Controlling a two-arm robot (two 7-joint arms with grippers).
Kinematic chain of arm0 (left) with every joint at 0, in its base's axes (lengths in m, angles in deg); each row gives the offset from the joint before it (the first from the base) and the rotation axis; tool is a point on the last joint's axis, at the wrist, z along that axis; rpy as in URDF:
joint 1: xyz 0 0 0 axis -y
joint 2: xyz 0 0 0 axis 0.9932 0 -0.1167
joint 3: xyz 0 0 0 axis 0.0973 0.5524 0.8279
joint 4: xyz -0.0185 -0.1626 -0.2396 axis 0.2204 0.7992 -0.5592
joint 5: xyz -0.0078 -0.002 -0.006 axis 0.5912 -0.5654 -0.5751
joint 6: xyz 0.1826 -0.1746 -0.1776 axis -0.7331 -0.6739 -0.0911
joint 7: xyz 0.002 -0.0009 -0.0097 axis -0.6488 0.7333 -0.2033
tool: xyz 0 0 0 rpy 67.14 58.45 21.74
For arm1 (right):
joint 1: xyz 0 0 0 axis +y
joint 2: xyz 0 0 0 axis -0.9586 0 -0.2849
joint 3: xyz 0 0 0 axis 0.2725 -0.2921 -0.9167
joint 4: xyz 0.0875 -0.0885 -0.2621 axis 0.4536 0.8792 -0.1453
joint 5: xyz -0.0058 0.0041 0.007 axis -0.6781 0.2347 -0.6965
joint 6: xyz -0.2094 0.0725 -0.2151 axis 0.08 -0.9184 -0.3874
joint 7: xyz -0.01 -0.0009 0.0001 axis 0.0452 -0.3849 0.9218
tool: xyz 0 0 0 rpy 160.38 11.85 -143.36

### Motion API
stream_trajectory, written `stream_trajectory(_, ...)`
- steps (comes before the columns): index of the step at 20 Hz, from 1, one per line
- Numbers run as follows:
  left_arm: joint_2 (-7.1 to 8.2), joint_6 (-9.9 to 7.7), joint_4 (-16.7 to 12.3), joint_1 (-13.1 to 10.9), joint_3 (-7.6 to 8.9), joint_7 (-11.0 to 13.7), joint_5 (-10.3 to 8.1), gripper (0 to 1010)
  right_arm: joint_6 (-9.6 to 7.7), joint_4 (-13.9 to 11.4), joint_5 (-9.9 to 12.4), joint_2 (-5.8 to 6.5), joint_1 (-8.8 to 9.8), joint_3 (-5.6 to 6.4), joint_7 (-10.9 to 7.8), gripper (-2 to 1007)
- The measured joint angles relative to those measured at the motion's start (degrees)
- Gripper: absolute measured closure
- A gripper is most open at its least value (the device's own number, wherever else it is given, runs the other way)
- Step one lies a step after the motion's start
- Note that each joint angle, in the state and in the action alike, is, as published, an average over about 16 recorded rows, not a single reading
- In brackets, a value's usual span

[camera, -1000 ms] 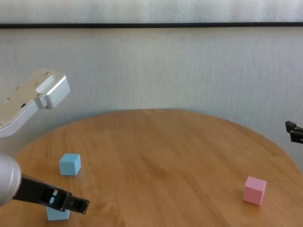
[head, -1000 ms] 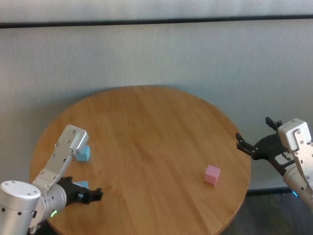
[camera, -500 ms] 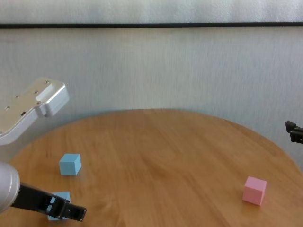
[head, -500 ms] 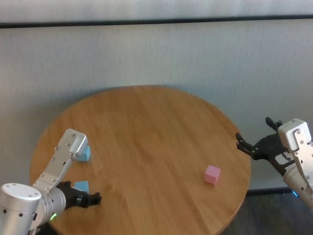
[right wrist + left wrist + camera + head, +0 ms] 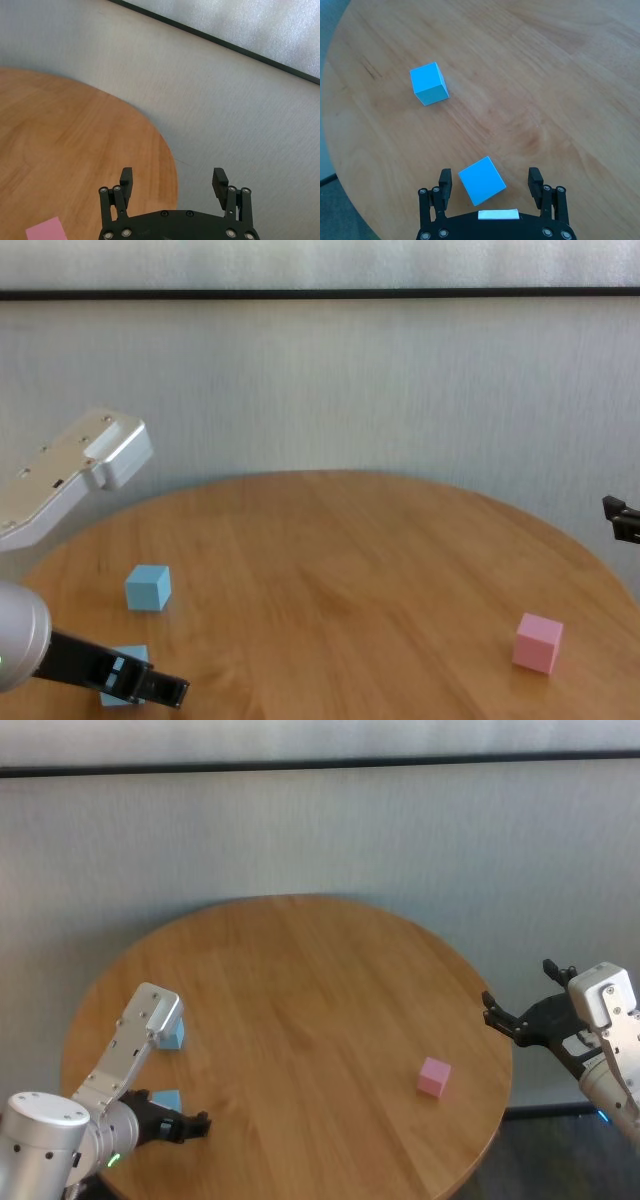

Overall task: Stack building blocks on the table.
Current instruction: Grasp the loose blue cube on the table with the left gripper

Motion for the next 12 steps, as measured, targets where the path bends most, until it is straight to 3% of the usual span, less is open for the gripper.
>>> stream_trajectory(12, -0.41, 0.67, 0.69, 0.36, 0.25, 1.42, 1.22, 11, 0.00, 0.00, 0.00, 0.00, 0.00, 0.00, 0.00, 1)
